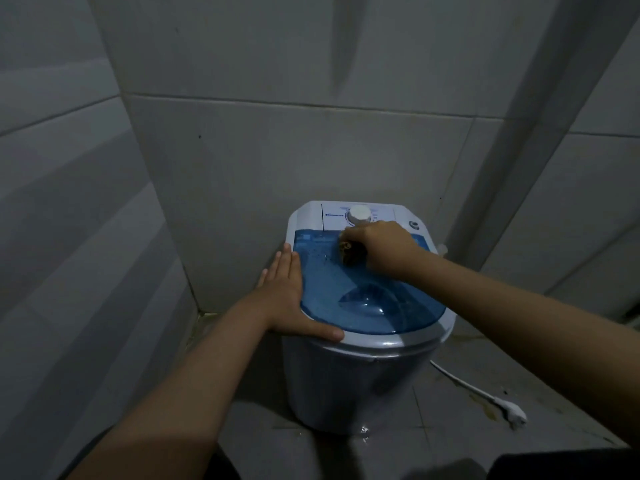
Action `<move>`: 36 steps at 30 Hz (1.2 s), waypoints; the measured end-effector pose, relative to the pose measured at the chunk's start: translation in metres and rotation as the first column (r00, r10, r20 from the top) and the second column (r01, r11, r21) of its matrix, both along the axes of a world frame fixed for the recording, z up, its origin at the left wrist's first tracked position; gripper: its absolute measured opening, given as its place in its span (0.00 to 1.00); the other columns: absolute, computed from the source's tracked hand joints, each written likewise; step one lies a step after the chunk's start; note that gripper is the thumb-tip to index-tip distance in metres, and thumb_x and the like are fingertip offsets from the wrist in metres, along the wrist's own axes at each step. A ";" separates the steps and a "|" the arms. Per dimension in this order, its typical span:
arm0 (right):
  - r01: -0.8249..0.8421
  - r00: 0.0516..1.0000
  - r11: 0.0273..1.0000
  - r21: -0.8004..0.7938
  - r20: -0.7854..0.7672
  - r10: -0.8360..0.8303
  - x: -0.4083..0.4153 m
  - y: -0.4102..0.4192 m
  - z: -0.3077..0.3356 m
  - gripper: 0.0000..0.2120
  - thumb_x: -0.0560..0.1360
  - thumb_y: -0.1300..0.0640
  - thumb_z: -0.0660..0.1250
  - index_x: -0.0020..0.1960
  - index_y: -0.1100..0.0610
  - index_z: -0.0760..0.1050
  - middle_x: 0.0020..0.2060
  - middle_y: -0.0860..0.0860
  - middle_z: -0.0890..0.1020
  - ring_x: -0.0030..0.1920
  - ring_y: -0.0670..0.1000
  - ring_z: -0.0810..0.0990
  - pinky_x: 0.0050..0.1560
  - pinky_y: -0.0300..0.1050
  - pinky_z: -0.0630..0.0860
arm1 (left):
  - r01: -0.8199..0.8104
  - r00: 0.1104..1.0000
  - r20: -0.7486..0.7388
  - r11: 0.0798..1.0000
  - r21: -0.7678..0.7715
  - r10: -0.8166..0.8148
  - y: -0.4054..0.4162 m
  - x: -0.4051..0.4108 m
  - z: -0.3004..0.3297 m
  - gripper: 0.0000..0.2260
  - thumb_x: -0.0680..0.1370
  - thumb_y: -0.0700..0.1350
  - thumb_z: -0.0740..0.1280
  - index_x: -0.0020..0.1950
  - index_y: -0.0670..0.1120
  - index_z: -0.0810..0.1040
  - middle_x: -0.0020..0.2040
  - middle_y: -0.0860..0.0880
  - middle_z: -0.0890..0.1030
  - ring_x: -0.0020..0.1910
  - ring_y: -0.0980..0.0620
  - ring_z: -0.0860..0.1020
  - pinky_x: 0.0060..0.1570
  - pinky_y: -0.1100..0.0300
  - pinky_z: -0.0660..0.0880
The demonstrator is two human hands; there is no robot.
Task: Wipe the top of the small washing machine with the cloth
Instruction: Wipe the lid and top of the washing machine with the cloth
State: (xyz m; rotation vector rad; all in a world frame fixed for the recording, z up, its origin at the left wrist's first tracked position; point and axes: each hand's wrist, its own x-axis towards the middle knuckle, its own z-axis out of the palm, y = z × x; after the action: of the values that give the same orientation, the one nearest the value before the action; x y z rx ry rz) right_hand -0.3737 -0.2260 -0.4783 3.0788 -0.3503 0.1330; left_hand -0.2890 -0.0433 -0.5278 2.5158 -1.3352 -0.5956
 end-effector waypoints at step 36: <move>0.115 0.993 0.993 0.023 -0.031 -0.114 -0.034 -0.049 0.002 0.25 0.71 0.66 0.66 0.66 0.52 0.71 0.62 0.55 0.77 0.60 0.57 0.75 0.55 0.48 0.74 | 0.011 1.000 -0.028 1.000 0.003 -0.011 -0.001 -0.001 0.002 0.74 0.42 0.82 0.58 0.73 0.43 0.27 0.73 0.45 0.25 0.73 0.48 0.29 0.71 0.50 0.35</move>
State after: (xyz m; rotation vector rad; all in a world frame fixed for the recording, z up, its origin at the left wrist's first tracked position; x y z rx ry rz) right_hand -0.4074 -0.2750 -0.4758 3.0717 -0.5301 0.0800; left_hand -0.2898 -0.0443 -0.5257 2.4949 -1.3403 -0.6336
